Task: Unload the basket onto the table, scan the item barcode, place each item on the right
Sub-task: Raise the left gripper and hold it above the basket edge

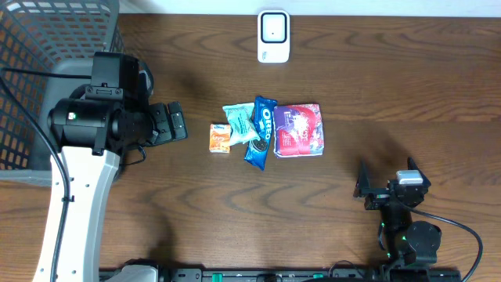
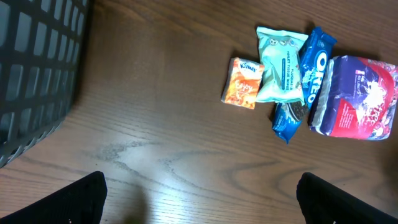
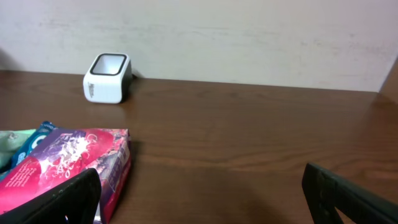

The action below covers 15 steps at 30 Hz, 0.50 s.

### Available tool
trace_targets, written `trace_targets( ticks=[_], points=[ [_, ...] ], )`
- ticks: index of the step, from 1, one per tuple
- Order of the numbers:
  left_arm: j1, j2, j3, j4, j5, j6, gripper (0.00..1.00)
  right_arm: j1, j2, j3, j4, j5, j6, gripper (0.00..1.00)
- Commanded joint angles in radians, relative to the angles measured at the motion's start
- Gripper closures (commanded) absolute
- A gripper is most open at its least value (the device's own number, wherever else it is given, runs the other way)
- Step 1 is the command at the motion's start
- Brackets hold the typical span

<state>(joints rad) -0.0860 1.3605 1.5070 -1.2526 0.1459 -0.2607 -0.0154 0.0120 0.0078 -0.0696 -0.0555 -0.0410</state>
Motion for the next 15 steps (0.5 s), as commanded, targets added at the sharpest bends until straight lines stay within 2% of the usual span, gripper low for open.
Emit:
trace_targets(
  ticks=[1,9,12,15],
  points=[
    [0.003,-0.002,0.020,-0.003,-0.020,0.013,0.02,0.017,-0.005,-0.002,-0.002,-0.006,-0.005,0.01],
    [0.003,-0.002,0.020,-0.003,-0.020,0.013,0.02,0.017,-0.005,-0.002,0.027,-0.003,-0.014,0.01],
    [0.003,-0.002,0.020,-0.003,-0.020,0.013,0.02,0.017,-0.005,-0.002,0.124,-0.106,0.093,0.01],
    [0.003,-0.002,0.020,-0.003,-0.020,0.013,0.02,0.017,-0.005,-0.002,0.219,-0.266,0.259,0.01]
  ],
)
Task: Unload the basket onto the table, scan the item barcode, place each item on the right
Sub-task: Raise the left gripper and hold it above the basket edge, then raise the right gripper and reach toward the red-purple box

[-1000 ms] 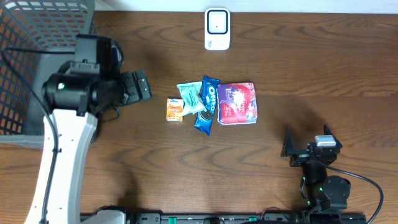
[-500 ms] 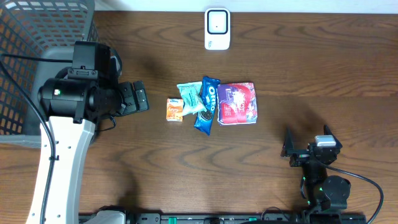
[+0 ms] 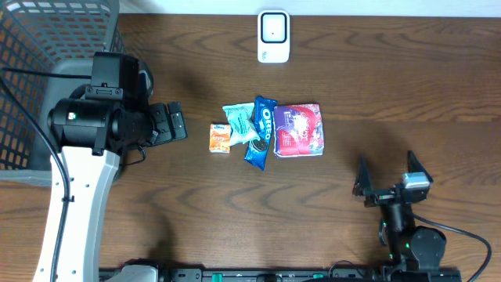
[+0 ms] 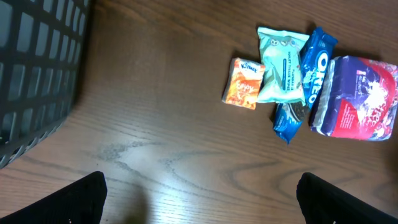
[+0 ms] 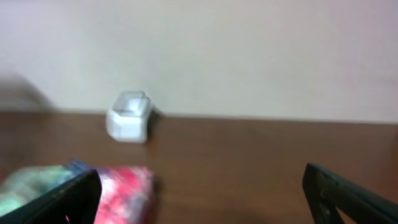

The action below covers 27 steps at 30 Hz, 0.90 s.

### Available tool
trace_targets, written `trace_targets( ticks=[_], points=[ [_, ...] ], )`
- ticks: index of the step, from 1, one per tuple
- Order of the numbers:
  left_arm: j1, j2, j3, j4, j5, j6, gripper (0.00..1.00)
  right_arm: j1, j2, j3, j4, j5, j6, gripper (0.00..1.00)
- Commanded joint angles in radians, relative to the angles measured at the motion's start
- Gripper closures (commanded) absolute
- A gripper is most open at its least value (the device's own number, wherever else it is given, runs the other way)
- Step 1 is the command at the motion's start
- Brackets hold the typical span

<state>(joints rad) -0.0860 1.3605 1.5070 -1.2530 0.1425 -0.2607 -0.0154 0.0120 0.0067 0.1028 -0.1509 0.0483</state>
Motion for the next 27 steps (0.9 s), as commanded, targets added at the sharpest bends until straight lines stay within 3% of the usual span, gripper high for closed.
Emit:
trace_targets(
  ticks=[1,8,20,27],
  points=[
    [0.003,-0.002,0.020,-0.003,-0.017,0.013,0.02,0.017,-0.005,-0.001,0.091,-0.222,0.227,0.01],
    [0.003,-0.002,0.020,-0.003,-0.017,0.013,0.02,0.017,-0.005,-0.001,0.246,-0.312,0.404,0.01],
    [0.003,-0.002,0.020,-0.003,-0.017,0.013,0.02,0.016,-0.005,0.003,0.615,-0.147,0.430,0.01],
    [0.003,-0.002,0.020,-0.003,-0.017,0.013,0.02,0.016,0.042,0.168,0.514,-0.104,0.328,0.01]
  ],
)
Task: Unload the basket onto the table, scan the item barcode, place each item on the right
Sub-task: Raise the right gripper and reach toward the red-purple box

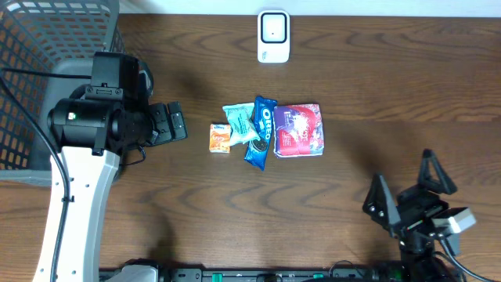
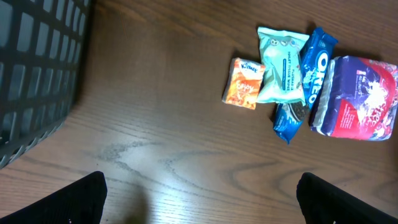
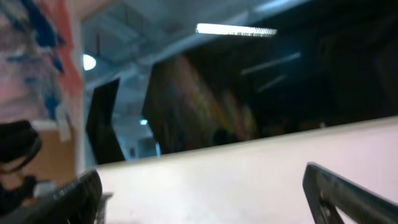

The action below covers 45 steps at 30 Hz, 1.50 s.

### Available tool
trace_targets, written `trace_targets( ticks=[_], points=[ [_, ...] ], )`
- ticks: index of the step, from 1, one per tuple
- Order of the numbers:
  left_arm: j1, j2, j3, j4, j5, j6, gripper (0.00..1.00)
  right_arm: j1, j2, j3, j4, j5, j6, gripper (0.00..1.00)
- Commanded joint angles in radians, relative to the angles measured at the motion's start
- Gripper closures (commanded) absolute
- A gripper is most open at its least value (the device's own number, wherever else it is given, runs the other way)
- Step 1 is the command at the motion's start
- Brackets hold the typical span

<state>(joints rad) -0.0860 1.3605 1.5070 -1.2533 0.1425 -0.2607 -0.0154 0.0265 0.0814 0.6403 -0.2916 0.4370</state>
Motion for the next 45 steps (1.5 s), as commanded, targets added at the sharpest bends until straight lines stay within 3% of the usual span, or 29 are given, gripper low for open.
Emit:
trace_targets(
  ticks=[1,11,18,27,31,36,37,39,40,42,45],
  points=[
    [0.003,-0.002,0.020,-0.003,-0.017,0.013,0.02,0.016,0.052,0.142,-0.074,0.020,-0.092,0.01],
    [0.003,-0.002,0.020,-0.003,-0.017,0.013,0.02,0.016,0.426,0.701,-0.795,-0.148,-0.286,0.01],
    [0.003,-0.002,0.020,-0.003,-0.017,0.013,0.02,0.016,0.661,0.982,-1.241,-0.229,-0.373,0.01],
    [0.003,-0.002,0.020,-0.003,-0.017,0.013,0.02,0.016,0.785,0.996,-1.285,-0.599,-0.301,0.01],
    [0.003,-0.002,0.020,-0.003,-0.017,0.013,0.02,0.016,0.816,0.996,-1.283,-0.601,-0.274,0.01],
    [0.003,-0.002,0.020,-0.003,-0.017,0.013,0.02,0.017,0.877,0.996,-1.311,-0.425,-0.171,0.02],
    [0.003,-0.002,0.020,-0.003,-0.017,0.013,0.02,0.017,0.899,0.996,-1.327,-0.365,-0.127,0.07],
    [0.003,-0.002,0.020,-0.003,-0.017,0.013,0.02,0.017,0.948,0.996,-1.348,-0.307,-0.080,0.30],
    [0.003,-0.002,0.020,-0.003,-0.017,0.013,0.02,0.018,0.978,0.996,-1.352,-0.309,-0.081,0.32],
    [0.003,-0.002,0.020,-0.003,-0.017,0.013,0.02,0.019,1.049,0.996,-1.361,-0.313,-0.075,0.29],
    [0.003,-0.002,0.020,-0.003,-0.017,0.013,0.02,0.029,1.156,0.996,-1.373,-0.312,-0.071,0.09]
  ],
)
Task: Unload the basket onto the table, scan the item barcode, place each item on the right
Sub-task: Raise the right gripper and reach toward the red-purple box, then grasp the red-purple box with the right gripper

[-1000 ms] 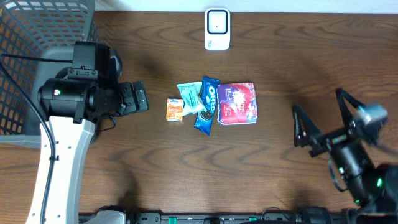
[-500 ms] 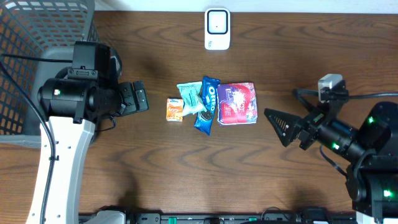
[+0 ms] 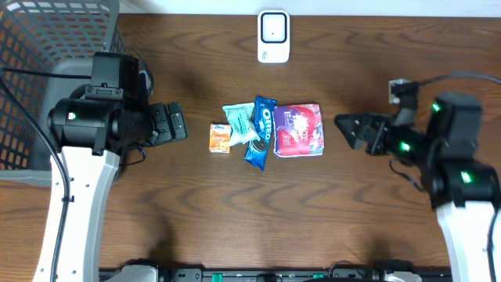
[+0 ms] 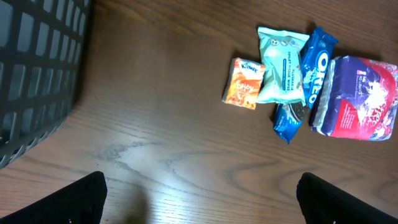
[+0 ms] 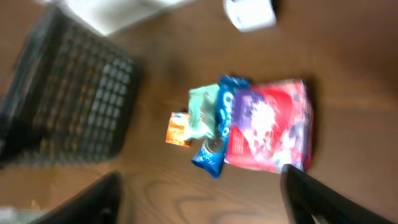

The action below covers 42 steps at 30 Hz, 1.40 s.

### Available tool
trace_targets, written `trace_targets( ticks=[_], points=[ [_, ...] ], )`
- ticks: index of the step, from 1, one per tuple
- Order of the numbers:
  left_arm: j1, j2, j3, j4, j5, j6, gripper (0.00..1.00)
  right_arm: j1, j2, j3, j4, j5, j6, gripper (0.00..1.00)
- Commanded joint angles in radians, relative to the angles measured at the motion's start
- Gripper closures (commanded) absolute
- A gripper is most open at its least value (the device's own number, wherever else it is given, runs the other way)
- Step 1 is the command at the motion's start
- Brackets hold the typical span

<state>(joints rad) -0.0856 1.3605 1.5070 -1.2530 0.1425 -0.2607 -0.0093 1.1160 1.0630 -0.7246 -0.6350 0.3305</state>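
Four snack packs lie together mid-table: a small orange pack (image 3: 220,138), a mint-green pack (image 3: 239,124), a blue Oreo pack (image 3: 261,131) and a red-purple bag (image 3: 298,130). The white scanner (image 3: 273,35) stands at the far edge. My left gripper (image 3: 180,121) hovers open left of the orange pack (image 4: 243,91), nothing between its fingers. My right gripper (image 3: 349,130) is open to the right of the red-purple bag (image 5: 268,124), and its blurred view looks down on the pile.
A dark mesh basket (image 3: 47,47) fills the far left corner and shows in both wrist views (image 4: 31,74) (image 5: 68,99). The table is dark brown wood (image 3: 235,211).
My right arm has moved from the front right edge, where its camera faced the ceiling, to a spot right of the red-purple bag, looking down on the packs. The left arm and packs are unchanged.
My right gripper first sat low at the front right, looking across the table at the scanner. It then tilted upward until it saw only the ceiling. Now it hangs open beside the bag. The left gripper stayed open and still throughout, and no pack moved.
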Motion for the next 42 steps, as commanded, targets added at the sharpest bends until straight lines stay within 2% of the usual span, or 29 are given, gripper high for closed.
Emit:
trace_targets(
  ticks=[1,6,9,14,18,22,25,30,37,42],
  points=[
    [0.002,-0.002,0.020,-0.003,-0.017,0.013,0.02,0.025,0.111,0.015,-0.012,0.031,0.036,0.07],
    [0.002,-0.002,0.020,-0.003,-0.017,0.013,0.02,0.031,0.280,0.016,-0.027,0.031,0.031,0.01],
    [0.002,-0.002,0.020,-0.003,-0.017,0.013,0.02,0.031,0.351,0.016,-0.010,0.035,0.029,0.01],
    [0.002,-0.002,0.020,-0.003,-0.017,0.013,0.02,0.030,0.409,0.016,0.080,0.045,0.058,0.01],
    [0.002,-0.002,0.020,-0.003,-0.017,0.013,0.02,0.044,0.438,0.016,0.116,0.192,0.058,0.01],
    [0.002,-0.002,0.020,-0.003,-0.017,0.013,0.02,0.069,0.480,0.016,0.125,0.214,0.058,0.01],
    [0.002,-0.002,0.020,-0.003,-0.017,0.013,0.02,0.097,0.525,0.016,0.156,0.216,0.048,0.17],
    [0.002,-0.002,0.020,-0.003,-0.017,0.013,0.02,0.124,0.595,0.016,0.203,0.219,0.012,0.21],
    [0.002,-0.002,0.020,-0.003,-0.017,0.013,0.02,0.123,0.682,0.016,0.222,0.218,0.013,0.39],
    [0.002,-0.002,0.020,-0.003,-0.017,0.013,0.02,0.123,0.728,0.016,0.227,0.209,0.013,0.45]
  ],
)
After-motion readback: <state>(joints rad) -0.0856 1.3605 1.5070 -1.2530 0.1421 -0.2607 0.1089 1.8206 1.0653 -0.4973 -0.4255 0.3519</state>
